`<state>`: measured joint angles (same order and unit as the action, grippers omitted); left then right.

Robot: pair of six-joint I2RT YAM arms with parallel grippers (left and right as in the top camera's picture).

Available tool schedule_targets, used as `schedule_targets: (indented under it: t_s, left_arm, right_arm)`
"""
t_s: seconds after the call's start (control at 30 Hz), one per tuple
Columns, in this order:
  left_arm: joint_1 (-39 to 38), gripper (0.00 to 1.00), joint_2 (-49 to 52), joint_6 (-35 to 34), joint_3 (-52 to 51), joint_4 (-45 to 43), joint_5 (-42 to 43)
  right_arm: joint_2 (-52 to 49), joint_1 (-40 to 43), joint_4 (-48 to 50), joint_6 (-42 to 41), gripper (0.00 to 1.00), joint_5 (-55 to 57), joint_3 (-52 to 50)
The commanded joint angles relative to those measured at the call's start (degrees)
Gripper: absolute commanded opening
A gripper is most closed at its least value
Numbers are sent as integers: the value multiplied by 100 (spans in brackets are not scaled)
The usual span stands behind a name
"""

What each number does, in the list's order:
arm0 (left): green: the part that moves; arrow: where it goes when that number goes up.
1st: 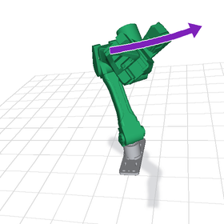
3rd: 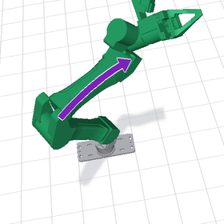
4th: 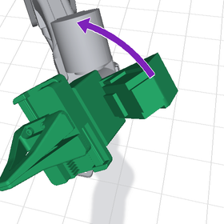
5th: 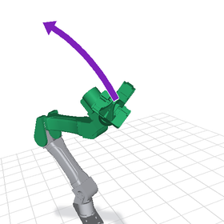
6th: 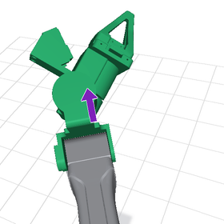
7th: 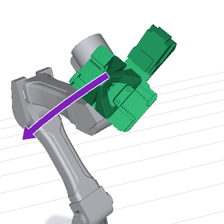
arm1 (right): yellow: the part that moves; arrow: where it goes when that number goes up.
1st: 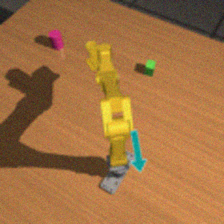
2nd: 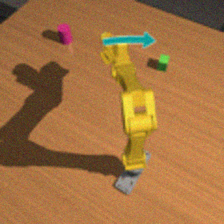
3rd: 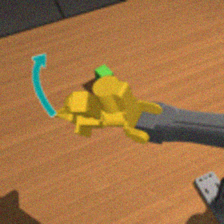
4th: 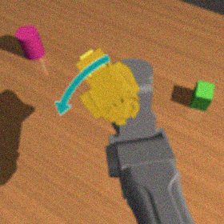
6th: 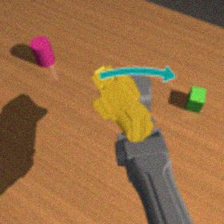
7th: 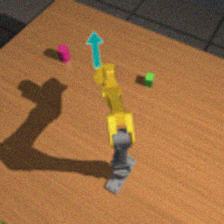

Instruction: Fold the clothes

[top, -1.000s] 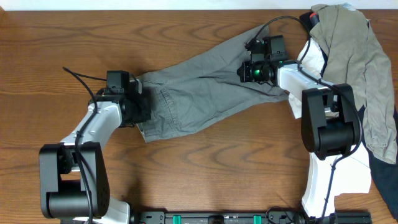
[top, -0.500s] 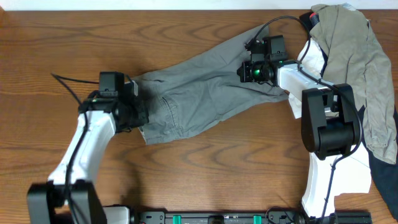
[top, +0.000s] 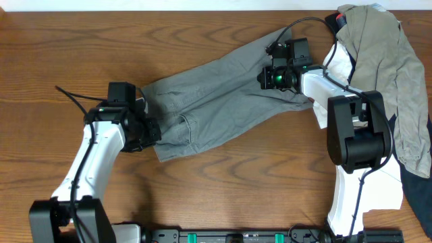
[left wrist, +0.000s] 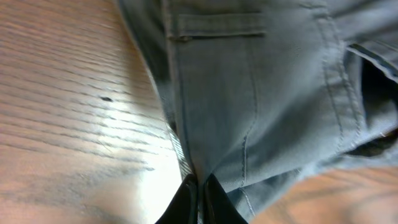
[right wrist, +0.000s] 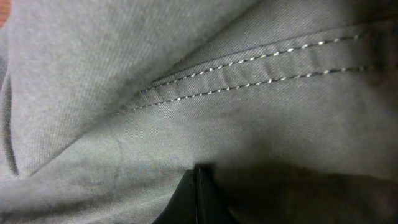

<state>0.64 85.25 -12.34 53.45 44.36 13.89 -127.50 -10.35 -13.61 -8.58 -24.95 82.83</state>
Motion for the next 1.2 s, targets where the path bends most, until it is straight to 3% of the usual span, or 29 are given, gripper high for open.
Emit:
schedule_targets:
  t_s: [0.0, 0.03, 0.1, 0.17, 0.57, 0.73, 0.77, 0.87, 0.93, 1.07, 1.17]
  left_arm:
    - [15, 6, 271, -195, -195, -79, -450]
    - [15, 7, 350, -195, -203, -114, -452]
    - [15, 23, 538, -195, -203, -162, -452]
    - [15, 28, 680, -195, -203, -179, -452]
    - [37, 21, 909, -181, 304, 70, -450]
    - [37, 22, 739, 168, 1130, 807, -452]
    - [37, 27, 708, 249, 1252, 918, -452]
    - [37, 31, 629, 378, 1506, 1064, -452]
    - [35, 32, 612, 376, 1565, 981, -450]
    - [13, 32, 627, 369, 1565, 649, -382]
    - [-7, 32, 645, 367, 1484, 428, -378]
  right_arm:
    - [-483, -15, -227, 57, 1, 374, -225]
    - [-483, -15, -232, 83, 1, 372, -227]
    - [-483, -15, -245, 96, 1, 374, -225]
    - [-483, -15, -251, 96, 1, 374, -225]
    - [-483, -15, -249, 140, 1, 367, -225]
    - [-387, -4, -275, 306, 1, 313, -221]
    - [-313, -2, -328, 487, 2, 229, -203]
    - [55, 0, -769, 787, 29, 214, 0]
    - [295, 7, -1062, 850, 40, 245, 188]
    - [713, 11, -1567, 870, 49, 247, 627]
    - [822, -26, -1784, 870, 48, 245, 890]
